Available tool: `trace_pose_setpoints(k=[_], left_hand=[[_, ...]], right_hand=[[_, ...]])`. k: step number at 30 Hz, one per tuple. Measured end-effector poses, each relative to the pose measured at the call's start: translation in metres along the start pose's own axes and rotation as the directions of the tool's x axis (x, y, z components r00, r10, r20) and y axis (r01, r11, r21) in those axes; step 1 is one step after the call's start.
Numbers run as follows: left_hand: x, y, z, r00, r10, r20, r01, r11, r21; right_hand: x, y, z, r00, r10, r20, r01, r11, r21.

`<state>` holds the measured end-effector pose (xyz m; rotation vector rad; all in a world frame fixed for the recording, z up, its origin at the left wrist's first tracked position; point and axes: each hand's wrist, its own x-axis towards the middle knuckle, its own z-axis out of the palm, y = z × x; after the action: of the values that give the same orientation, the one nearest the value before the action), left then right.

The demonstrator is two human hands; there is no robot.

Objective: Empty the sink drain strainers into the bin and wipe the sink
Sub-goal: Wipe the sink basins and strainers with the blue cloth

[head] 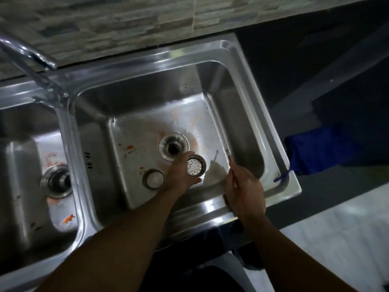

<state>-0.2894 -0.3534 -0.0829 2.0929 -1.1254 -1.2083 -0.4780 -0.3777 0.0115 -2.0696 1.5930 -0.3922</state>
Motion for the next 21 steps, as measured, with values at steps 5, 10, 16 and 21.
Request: trace_pose_setpoints(k=[5,10,16,21], left_hand=[[0.019,-0.012,0.015,1.000,0.009,0.028,-0.010,1.000,0.011],[0.023,-0.018,0.018,1.000,-0.024,0.017,0.025,0.996,-0.082],[0.027,-0.012,0.013,0.997,-0.062,0.056,0.064,0.997,-0.034],[0.013,-0.007,-0.001,0.997,-0.070,0.021,0.071,0.997,-0.012]], right_hand=[[0.004,-0.001,0.001,0.998,0.031,0.048,-0.030,0.999,-0.026],[0.007,-0.001,0.003,0.995,0.059,0.076,-0.053,0.996,-0.075],[0.007,0.000,0.003,0.994,0.042,0.096,-0.034,0.996,-0.081],[0.006,0.000,0.003,0.997,-0.003,0.077,0.007,0.998,-0.058]])
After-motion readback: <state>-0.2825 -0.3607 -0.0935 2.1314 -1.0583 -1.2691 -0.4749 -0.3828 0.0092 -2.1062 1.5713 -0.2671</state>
